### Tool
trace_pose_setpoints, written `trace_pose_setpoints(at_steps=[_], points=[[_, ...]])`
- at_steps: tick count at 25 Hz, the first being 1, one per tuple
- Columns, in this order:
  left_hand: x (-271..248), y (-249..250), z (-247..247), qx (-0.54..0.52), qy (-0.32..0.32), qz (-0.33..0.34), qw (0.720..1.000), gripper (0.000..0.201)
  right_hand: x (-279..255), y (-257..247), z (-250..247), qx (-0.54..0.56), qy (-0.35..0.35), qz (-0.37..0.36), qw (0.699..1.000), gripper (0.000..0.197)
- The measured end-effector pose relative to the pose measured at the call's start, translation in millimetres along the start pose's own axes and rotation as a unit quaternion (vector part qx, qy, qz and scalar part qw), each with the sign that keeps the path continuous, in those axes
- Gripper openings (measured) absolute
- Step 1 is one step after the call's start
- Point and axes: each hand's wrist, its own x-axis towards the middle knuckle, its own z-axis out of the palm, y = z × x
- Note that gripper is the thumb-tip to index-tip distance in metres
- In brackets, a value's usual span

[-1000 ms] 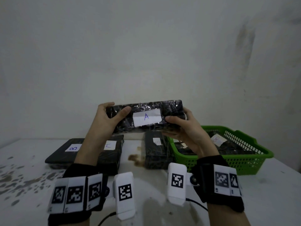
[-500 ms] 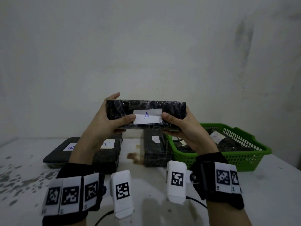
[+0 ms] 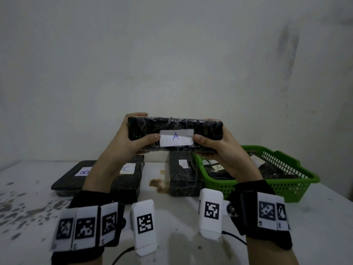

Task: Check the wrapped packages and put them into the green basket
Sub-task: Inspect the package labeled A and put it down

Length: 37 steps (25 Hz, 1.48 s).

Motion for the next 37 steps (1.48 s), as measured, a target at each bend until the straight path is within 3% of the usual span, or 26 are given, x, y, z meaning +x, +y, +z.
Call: trace_pose_setpoints(at_steps=[3, 7, 10, 12, 15, 18, 22, 23, 26, 30, 32, 34, 37], points=[[-1.1, 0.9, 1.0, -0.006, 0.000, 0.008, 1.000, 0.053, -1.1, -0.9, -3.2, -0.013, 0.006, -0.014, 1.000, 0.038], [-0.6, -4.1, -2.9, 0.033, 0.001, -0.038, 0.999, 0.106, -3.4, -2.2, -7.6, -0.001, -0.025, 0.009, 1.000, 0.057], [-0.6, -0.5, -1.8, 0.019, -0.047, -0.050, 0.997, 0.127, 0.4, -4.4, -3.4, 0.055, 0.004, 0.019, 0.998, 0.052], [-1.0, 2.2, -0.2, 0.009, -0.050, -0.060, 0.997, 0.125, 3.9, -4.2, -1.9, 0.074, 0.029, -0.019, 0.997, 0.042], [-0.5, 0.4, -1.8, -0.013, -0.039, -0.082, 0.996, 0.105, 1.4, -5.1, -8.5, 0.075, 0.021, -0.070, 0.994, 0.045], [-0.1, -0.5, -2.4, -0.034, -0.041, -0.083, 0.995, 0.095, -0.2, -0.7, -9.5, 0.005, 0.019, -0.050, 0.999, 0.048], [1.3, 1.3, -0.8, -0.053, -0.035, -0.057, 0.996, 0.099, 5.1, 7.4, 1.4, -0.060, 0.067, -0.011, 0.996, 0.105], [0.5, 1.7, -1.2, -0.058, -0.036, -0.058, 0.996, 0.098, 6.9, 8.8, 1.1, -0.061, 0.058, -0.008, 0.996, 0.109], [-0.8, 1.3, -4.0, -0.061, -0.019, -0.067, 0.996, 0.102, 6.8, 7.4, -2.2, -0.064, 0.028, -0.006, 0.998, 0.104], [1.3, 0.0, -7.4, -0.006, -0.025, -0.066, 0.998, 0.127, 1.2, 0.8, -0.4, -0.069, 0.035, -0.023, 0.997, 0.091], [1.9, -0.9, -7.0, 0.008, -0.036, -0.057, 0.998, 0.118, -0.1, -0.8, -1.3, -0.089, 0.046, -0.042, 0.994, 0.081], [2.8, -2.4, -6.0, -0.005, -0.029, -0.046, 0.998, 0.095, -2.4, -3.1, 0.3, -0.098, 0.049, -0.056, 0.992, 0.073], [3.2, -4.6, -6.0, -0.033, -0.015, -0.029, 0.999, 0.080, -2.9, -1.7, 0.7, -0.098, 0.044, -0.061, 0.992, 0.083]])
